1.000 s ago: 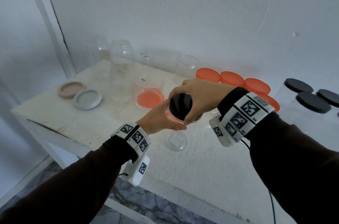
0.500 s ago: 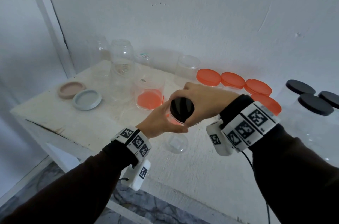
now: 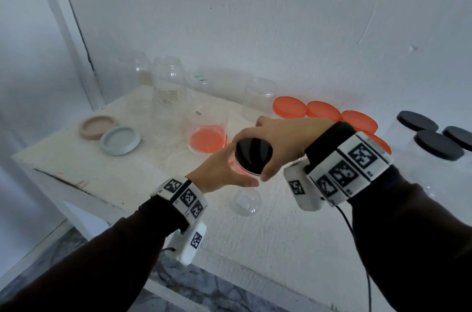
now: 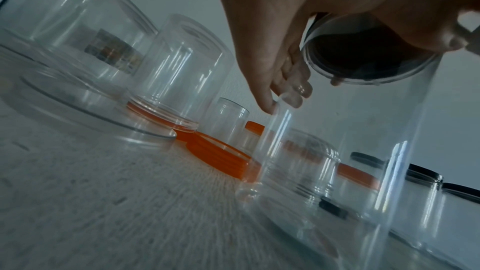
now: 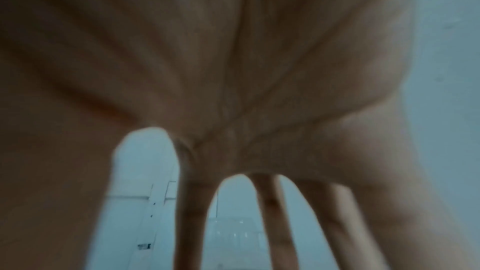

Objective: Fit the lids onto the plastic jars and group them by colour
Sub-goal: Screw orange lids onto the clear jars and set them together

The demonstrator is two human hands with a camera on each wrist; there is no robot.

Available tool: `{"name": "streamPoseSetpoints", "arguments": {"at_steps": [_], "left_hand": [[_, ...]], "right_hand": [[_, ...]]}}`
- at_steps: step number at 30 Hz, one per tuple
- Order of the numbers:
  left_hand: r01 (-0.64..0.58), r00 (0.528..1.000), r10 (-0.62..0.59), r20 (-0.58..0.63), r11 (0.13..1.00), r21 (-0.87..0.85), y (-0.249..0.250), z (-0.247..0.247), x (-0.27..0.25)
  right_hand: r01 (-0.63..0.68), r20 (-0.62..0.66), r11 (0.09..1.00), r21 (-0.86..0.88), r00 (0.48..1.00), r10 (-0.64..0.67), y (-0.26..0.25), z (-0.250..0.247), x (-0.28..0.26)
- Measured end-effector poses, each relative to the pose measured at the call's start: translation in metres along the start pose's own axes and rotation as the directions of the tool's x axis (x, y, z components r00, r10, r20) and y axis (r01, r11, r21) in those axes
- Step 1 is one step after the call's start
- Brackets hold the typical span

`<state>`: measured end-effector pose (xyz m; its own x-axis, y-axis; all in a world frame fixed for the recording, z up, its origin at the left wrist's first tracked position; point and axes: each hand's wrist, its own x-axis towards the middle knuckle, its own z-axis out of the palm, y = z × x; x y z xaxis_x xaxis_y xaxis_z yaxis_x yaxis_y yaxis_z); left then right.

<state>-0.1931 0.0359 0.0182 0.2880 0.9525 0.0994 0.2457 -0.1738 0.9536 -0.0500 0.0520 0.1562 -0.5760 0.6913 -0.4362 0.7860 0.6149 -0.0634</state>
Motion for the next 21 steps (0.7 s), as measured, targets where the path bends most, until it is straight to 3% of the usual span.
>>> {"name": "streamPoseSetpoints", "arguments": {"at_steps": [5,10,14,17,21], "left_hand": [[-0.021,1.000,0.021,-0.012,1.000,0.000,0.000,0.002,0.000],[-0.023,1.000,0.023,-0.013,0.999,-0.032,0.002,0.002,-0.001],[-0.007,1.000,0.006,-0.012,1.000,-0.021,0.004,0.002,-0.002],[-0.007,0.999,0.008,-0.035,1.000,0.024,0.004,0.002,-0.001],[-0.035,0.998,0.036,-0.046,0.999,0.036,0.005,0.004,-0.001]], "right_hand": [[0.029,-0.174,0.999,0.029,0.985,-0.023,0.003,0.007,0.003],[-0.033,-0.381,0.999,0.023,0.924,0.039,-0.001,0.021,0.002],[-0.083,-0.290,0.994,-0.068,0.955,0.060,0.000,0.020,0.002],[0.046,-0.127,0.997,0.064,0.991,-0.038,0.006,0.013,-0.001],[0.088,-0.182,0.994,0.062,0.980,-0.075,0.007,0.009,0.000]]}}
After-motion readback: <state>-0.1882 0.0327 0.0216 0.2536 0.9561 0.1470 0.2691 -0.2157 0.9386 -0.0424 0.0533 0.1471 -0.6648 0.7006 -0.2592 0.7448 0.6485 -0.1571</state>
